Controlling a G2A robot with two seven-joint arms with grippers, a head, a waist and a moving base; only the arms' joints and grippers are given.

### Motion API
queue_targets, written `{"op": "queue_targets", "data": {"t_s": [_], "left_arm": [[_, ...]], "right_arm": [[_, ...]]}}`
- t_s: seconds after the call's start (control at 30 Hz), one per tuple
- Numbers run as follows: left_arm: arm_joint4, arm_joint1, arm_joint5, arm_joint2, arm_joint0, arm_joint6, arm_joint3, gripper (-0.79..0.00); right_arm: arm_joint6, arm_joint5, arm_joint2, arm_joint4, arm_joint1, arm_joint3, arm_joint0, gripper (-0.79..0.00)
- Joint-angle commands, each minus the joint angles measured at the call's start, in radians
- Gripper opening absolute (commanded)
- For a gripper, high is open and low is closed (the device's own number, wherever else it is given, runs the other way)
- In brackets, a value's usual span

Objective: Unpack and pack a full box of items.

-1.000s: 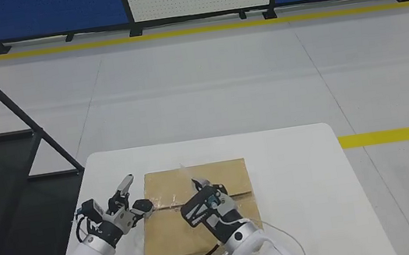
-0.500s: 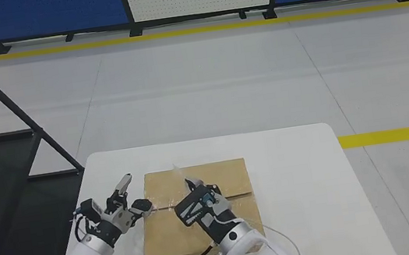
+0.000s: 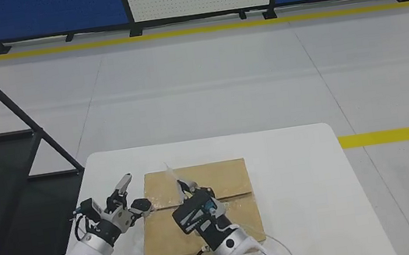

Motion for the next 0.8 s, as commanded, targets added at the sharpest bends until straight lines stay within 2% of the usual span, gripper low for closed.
{"op": "queue_targets", "data": {"t_s": [0.0, 0.33, 0.77], "left_arm": [[-0.001, 0.000, 0.001, 0.001, -0.001, 0.000, 0.000, 0.000], [0.003, 0.000, 0.000, 0.017, 0.003, -0.002, -0.004, 0.000], [0.015, 0.000, 0.004, 0.026, 0.007, 0.000, -0.009, 0.000]], "right_arm": [[-0.006, -0.004, -0.004, 0.010, -0.002, 0.003, 0.006, -0.785], [-0.090, 0.019, -0.018, 0.022, -0.006, -0.015, -0.014, -0.785], [-0.091, 0.081, 0.019, 0.060, -0.008, -0.037, -0.057, -0.785]]}}
